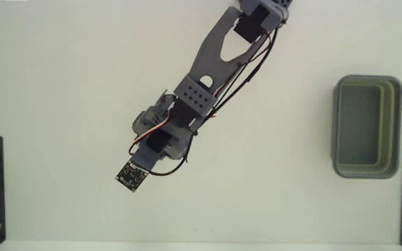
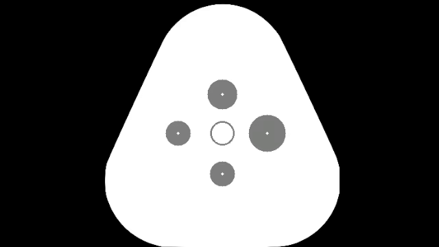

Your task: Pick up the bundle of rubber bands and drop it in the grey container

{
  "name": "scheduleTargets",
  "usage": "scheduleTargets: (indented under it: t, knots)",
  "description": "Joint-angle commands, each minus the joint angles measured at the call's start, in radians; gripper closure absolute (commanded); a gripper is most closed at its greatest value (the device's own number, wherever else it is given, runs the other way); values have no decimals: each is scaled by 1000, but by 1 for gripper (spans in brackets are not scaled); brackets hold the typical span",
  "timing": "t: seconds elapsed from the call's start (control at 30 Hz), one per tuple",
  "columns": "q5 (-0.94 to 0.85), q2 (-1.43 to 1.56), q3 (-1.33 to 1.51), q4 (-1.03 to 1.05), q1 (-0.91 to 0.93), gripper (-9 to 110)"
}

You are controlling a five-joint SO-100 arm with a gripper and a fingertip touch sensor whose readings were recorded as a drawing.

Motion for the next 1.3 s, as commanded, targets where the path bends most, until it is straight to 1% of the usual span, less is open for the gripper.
scheduleTargets:
  t: [0.0, 0.3, 0.83, 1.27]
  knots:
    - [5, 38, -7, -2, 23, 66]
    - [5, 40, -28, 20, 23, 66]
    - [5, 35, -198, 186, 23, 66]
    - [5, 1, -400, 354, 23, 66]
